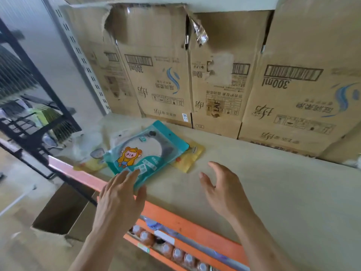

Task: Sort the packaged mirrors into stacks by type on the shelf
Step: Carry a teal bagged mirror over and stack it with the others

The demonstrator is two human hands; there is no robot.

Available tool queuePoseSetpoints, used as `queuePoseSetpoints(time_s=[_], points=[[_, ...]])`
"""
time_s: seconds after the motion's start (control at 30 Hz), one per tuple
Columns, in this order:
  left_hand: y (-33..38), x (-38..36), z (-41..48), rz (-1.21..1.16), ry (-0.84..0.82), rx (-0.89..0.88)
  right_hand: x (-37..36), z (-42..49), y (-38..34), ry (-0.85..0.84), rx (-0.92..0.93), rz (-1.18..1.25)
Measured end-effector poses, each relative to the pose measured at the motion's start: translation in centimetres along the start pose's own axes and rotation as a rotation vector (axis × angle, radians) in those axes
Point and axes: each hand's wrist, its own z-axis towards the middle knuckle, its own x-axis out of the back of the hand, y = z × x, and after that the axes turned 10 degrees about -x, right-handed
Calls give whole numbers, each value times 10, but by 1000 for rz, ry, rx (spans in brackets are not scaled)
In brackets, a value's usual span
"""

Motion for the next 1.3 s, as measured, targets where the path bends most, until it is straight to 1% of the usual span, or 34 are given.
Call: queuePoseSetpoints(time_s=[0.13, 0.33, 0.47, 0.57, 0.67, 0.83, 0.93, 1.03, 1.1, 1.2, 1.3], points=[[-16, 0, 17, -34, -50, 69, -8, 18, -8, -8, -16, 6], [-43, -2, 38, -66, -52, 93, -18, 39, -15, -31, -50, 9], [-64, -3, 56, -132, -81, 110, -25, 46, -19, -41, -93, 0], [-77, -2, 71, -166, -120, 136, -34, 54, -24, -57, -156, 32], [-92, -1, 87, -237, -140, 211, -45, 61, -35, -76, -220, 72], [-118, -2, 113, -283, -146, 290, -64, 72, -56, -33, -345, 156], [-134, -4, 128, -463, -180, 401, -73, 83, -63, 22, -464, 224], [-144, -6, 137, -615, -204, 465, -79, 92, -69, 57, -578, 403], [-147, -4, 141, -648, -227, 455, -85, 96, -74, 37, -601, 475], [-154, -1, 143, -677, -299, 427, -94, 97, -79, 69, -593, 414], [-163, -2, 145, -691, -385, 382, -101, 98, -78, 144, -607, 372]])
